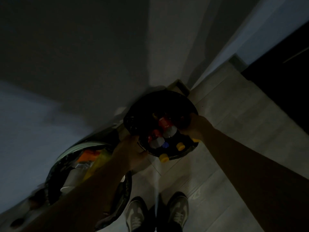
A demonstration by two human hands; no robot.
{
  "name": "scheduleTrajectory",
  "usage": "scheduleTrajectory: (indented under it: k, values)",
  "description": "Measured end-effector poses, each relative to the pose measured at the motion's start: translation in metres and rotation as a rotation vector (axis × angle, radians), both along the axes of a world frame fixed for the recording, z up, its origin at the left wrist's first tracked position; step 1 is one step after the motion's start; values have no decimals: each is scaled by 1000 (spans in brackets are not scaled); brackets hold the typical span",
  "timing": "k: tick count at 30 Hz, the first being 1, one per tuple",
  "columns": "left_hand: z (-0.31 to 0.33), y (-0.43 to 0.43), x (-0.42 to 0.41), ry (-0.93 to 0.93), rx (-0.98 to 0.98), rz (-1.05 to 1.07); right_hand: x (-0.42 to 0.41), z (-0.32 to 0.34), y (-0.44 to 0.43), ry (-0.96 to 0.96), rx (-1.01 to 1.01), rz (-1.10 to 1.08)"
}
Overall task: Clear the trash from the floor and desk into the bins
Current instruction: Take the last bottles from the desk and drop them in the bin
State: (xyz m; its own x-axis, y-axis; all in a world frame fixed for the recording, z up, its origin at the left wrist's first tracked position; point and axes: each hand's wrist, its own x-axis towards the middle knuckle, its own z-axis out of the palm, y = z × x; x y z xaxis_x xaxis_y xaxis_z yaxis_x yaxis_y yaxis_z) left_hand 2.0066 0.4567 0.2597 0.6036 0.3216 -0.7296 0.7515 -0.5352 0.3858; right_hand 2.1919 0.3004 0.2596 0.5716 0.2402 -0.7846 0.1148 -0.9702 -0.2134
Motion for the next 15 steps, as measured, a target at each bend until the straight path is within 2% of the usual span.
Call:
scheduleTrajectory:
  k: [2,6,10,12,15]
  values:
    - [-2,1,0,28,18,-21,-4,-3,-2,-9,53,15]
    - [-4,3,0,29,23,-26,-13,-3,-10,-177,315,-10]
    - [-8,5,1,25,16,-13,-19,1,-9,-202,484,-29]
    - [-7,5,2,29,26,-25,-25,-7,-9,-252,466,8]
    - [-8,4,3,44,42,-43,-28,-22,-8,-258,212,92]
